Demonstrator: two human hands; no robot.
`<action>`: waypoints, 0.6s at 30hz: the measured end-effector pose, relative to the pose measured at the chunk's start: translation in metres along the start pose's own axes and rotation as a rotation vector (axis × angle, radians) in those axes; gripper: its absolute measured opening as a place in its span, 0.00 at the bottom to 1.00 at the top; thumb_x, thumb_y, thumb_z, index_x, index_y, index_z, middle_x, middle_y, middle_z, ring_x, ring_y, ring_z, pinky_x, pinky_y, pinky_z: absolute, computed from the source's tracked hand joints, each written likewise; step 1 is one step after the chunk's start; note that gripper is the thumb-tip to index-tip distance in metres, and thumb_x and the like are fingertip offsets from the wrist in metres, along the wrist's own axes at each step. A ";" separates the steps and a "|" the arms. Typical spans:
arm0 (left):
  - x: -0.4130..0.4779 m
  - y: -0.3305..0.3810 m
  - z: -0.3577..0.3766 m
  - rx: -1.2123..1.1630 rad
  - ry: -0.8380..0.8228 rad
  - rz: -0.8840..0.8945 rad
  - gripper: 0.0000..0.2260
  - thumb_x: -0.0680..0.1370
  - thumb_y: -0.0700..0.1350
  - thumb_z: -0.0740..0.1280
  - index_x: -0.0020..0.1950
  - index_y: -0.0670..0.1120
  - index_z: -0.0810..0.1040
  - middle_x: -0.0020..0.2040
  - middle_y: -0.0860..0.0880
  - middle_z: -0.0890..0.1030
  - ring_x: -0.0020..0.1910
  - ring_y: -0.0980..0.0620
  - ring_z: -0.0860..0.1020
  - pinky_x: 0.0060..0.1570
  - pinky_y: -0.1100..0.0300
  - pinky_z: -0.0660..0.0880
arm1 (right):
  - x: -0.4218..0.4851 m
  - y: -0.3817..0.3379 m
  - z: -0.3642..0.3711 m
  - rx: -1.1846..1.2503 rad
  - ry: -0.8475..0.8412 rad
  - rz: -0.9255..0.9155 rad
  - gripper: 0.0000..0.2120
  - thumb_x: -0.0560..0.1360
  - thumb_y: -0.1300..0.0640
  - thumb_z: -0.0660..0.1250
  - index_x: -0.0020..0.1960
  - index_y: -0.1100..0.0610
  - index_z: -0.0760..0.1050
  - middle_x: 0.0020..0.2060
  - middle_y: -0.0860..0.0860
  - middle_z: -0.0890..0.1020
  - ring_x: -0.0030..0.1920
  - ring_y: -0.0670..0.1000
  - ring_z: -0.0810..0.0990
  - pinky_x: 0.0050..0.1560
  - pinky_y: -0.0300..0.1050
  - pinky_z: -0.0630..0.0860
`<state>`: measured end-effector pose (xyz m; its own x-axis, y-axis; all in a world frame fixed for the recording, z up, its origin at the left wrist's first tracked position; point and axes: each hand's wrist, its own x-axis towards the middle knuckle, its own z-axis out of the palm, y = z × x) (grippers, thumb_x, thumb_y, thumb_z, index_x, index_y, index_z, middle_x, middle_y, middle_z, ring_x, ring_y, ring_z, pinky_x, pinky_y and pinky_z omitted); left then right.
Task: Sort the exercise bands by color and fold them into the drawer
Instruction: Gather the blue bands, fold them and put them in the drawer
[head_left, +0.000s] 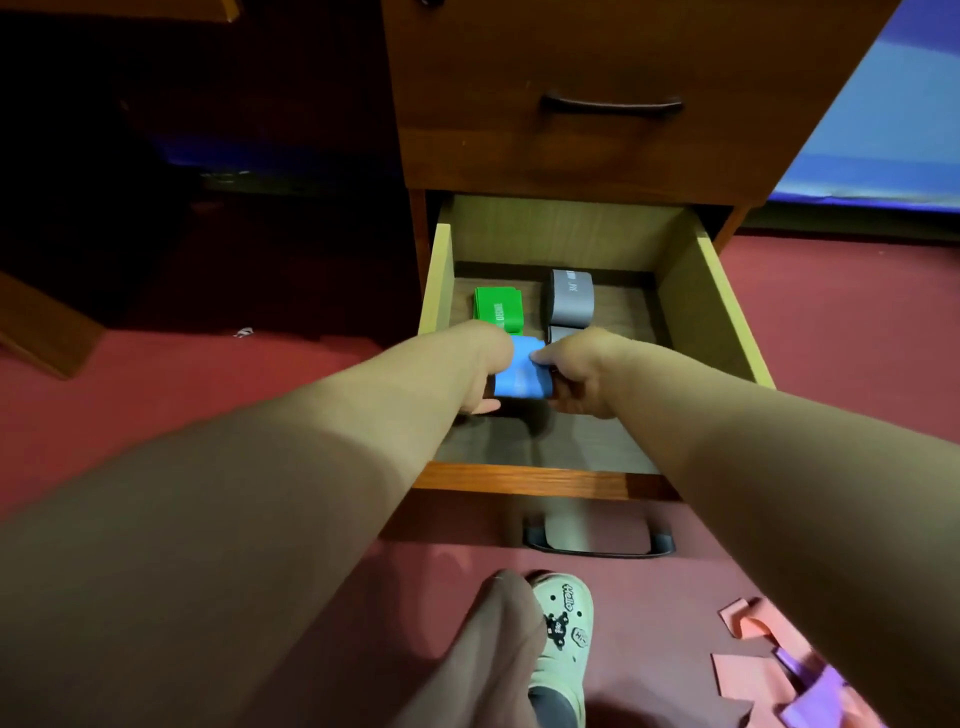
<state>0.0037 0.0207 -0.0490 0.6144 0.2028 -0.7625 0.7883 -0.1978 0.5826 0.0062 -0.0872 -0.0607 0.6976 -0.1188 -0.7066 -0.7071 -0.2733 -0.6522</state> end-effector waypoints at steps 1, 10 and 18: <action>0.002 0.000 0.001 0.045 -0.005 0.005 0.14 0.81 0.39 0.58 0.66 0.44 0.71 0.66 0.44 0.75 0.62 0.44 0.76 0.41 0.51 0.74 | 0.005 0.000 0.003 -0.047 -0.011 0.021 0.14 0.81 0.57 0.62 0.66 0.59 0.71 0.42 0.54 0.79 0.34 0.49 0.75 0.34 0.43 0.74; 0.022 -0.011 0.002 0.607 0.001 0.241 0.15 0.80 0.37 0.61 0.66 0.37 0.73 0.56 0.42 0.78 0.60 0.42 0.79 0.46 0.54 0.78 | 0.031 0.013 0.019 -0.273 -0.003 -0.023 0.10 0.80 0.59 0.62 0.41 0.59 0.67 0.31 0.56 0.70 0.28 0.52 0.68 0.30 0.45 0.69; 0.019 -0.014 0.006 0.927 0.209 0.411 0.15 0.80 0.37 0.61 0.66 0.36 0.72 0.63 0.40 0.76 0.63 0.43 0.76 0.59 0.55 0.75 | 0.028 0.007 0.017 -0.565 0.140 -0.120 0.16 0.78 0.52 0.67 0.37 0.60 0.68 0.29 0.56 0.75 0.34 0.58 0.80 0.39 0.49 0.80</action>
<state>0.0043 0.0212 -0.0736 0.8936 0.0976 -0.4382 0.2360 -0.9324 0.2736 0.0192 -0.0761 -0.0897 0.8044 -0.1702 -0.5691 -0.4783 -0.7538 -0.4506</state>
